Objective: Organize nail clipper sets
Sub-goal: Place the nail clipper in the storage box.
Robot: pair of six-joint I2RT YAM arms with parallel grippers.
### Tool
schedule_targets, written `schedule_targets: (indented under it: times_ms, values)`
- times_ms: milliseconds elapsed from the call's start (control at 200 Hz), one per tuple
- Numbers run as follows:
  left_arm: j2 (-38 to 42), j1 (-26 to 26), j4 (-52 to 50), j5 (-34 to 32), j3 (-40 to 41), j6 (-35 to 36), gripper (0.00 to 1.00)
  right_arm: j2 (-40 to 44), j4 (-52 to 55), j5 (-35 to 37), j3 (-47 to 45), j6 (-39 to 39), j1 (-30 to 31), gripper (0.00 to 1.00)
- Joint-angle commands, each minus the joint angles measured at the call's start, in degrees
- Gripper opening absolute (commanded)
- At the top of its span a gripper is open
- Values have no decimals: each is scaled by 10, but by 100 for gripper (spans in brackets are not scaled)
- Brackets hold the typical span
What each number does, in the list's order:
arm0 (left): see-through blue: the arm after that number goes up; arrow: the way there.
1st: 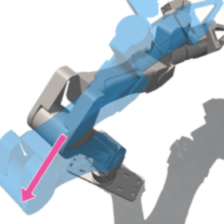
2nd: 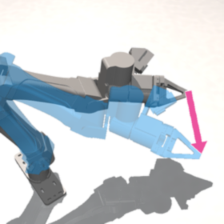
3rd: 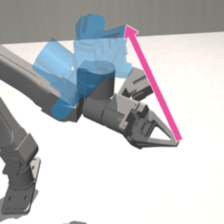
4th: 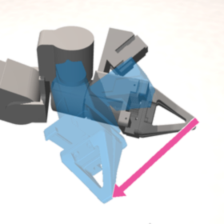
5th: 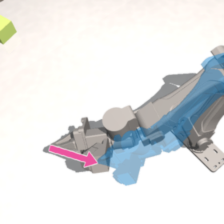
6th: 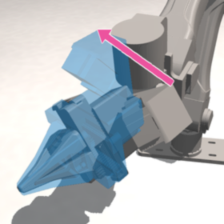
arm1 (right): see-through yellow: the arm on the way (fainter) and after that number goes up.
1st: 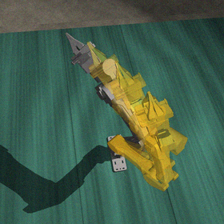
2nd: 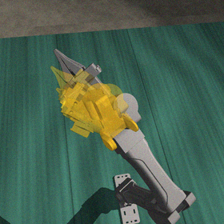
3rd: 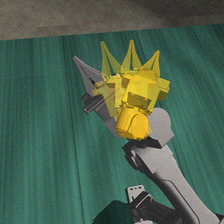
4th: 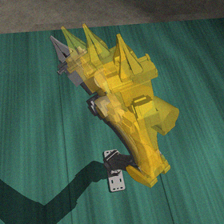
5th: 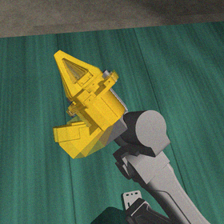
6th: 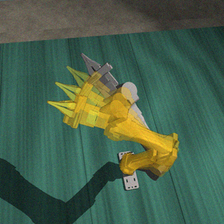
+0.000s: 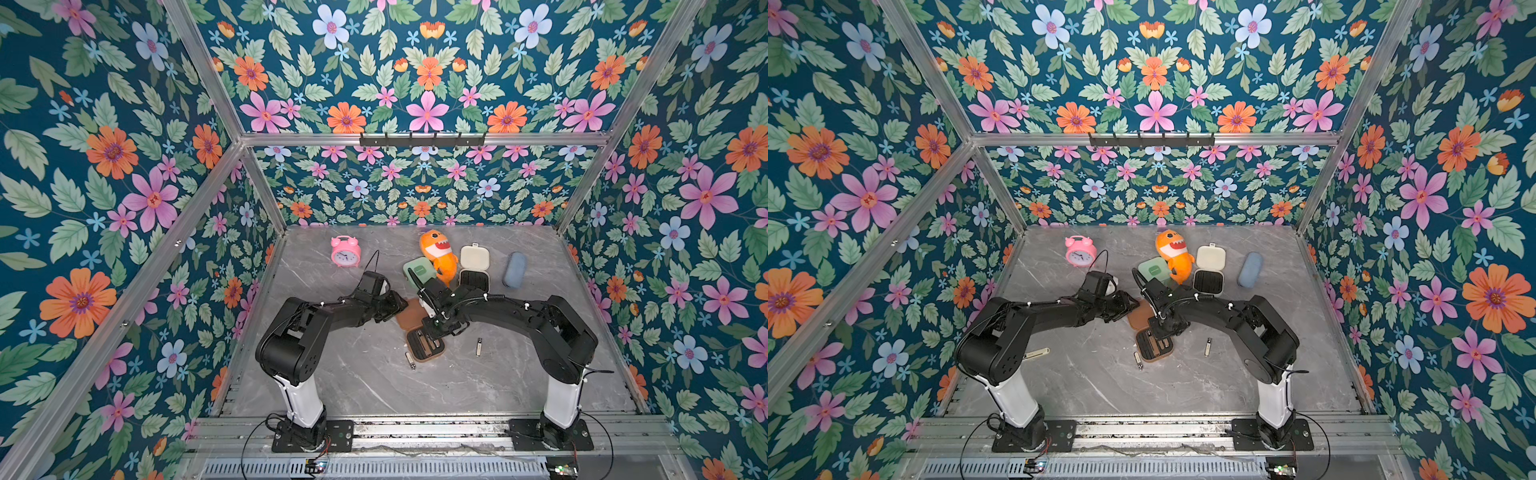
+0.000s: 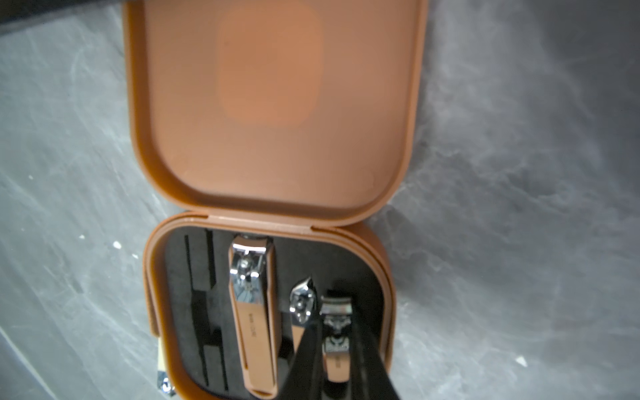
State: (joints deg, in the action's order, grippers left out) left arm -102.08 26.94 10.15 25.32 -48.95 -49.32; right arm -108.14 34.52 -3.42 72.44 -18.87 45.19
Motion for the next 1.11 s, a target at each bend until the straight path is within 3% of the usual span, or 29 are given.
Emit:
schedule_targets:
  times_ms: [0, 365, 550, 1100]
  values:
    - [-2, 0, -40, -14, 2, 1, 44, 8, 11, 13, -7, 1, 4, 12]
    - [2, 0, -41, -12, 2, 4, 44, -1, 12, 29, -12, -22, 4, 15]
    - [2, 0, -41, -9, 1, 4, 44, -6, 19, 43, 4, -24, 3, 23]
    - [0, 0, -41, -8, 0, 5, 44, 2, 40, 47, 47, -25, -5, 28]
